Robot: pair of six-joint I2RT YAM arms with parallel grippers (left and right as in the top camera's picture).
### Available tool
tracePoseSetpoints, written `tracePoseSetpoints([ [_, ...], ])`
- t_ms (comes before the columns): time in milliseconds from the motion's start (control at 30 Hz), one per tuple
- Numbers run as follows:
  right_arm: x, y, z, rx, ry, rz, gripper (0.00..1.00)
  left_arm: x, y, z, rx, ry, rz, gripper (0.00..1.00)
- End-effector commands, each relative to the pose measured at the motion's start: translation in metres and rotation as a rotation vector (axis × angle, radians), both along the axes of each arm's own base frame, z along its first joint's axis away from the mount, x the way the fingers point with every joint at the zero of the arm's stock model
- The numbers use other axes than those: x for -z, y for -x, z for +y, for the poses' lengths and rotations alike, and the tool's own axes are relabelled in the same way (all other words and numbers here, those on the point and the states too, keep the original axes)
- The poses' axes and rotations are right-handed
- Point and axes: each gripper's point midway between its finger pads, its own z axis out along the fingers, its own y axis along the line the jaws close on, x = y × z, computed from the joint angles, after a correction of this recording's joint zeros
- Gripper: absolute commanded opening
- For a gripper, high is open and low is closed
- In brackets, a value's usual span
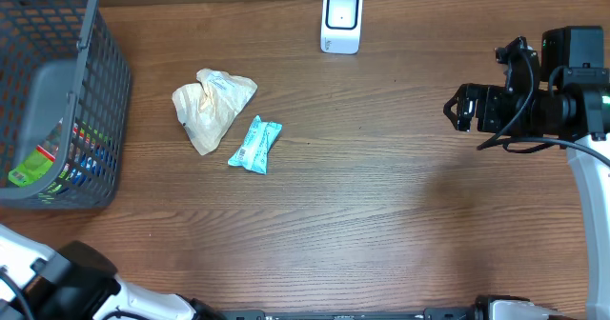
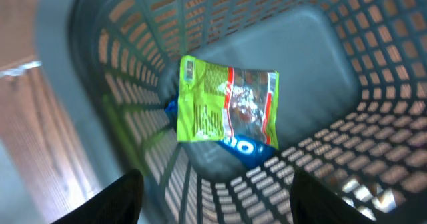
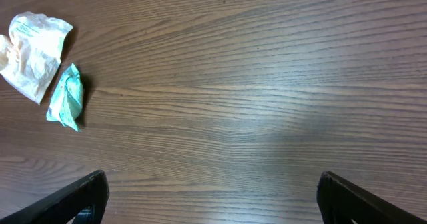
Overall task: Scan the item barcode
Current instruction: 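Reach into the basket and grasp the green snack bag with left gripper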
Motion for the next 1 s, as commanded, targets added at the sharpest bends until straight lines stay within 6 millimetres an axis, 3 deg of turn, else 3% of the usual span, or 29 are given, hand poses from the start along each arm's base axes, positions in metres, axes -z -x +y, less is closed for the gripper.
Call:
tracePoseSetpoints([
  [0, -0.010, -0.003, 0.003, -0.010, -0.004, -0.033, 1.00, 0.018, -0.019, 0.005, 0.052, 0.054, -0.037, 0.63],
  [233, -0.010, -0.002, 0.003, -0.010, -0.004, -0.031, 1.00, 0.044, -0.048, 0.010, 0.136, 0.013, 0.048, 0.69],
  [467, -0.009, -0.002, 0.003, -0.010, -0.004, -0.028, 1.00, 0.103, -0.068, 0.005, 0.180, 0.038, 0.265, 0.67],
  [533, -0.009, -0.002, 0.003, -0.010, -0.004, -0.027, 1.00, 0.123, -0.073, 0.002, 0.188, 0.058, 0.325, 0.77],
  [567, -0.009, -0.001, 0.003, -0.009, -0.005, -0.025, 1.00, 0.131, -0.075, 0.001, 0.186, 0.067, 0.349, 0.91],
  [600, -0.009, -0.001, 0.003, -0.009, -0.005, -0.023, 1.00, 0.141, -0.076, 0.000, 0.184, 0.081, 0.373, 0.98],
  [733, -0.008, 0.002, 0.003, -0.009, -0.005, -0.012, 1.00, 0.176, -0.083, -0.004, 0.204, 0.136, 0.434, 1.00],
  [967, -0.008, 0.002, 0.003, -0.009, -0.005, -0.012, 1.00, 0.221, -0.085, -0.002, 0.150, 0.204, 0.494, 1.00],
])
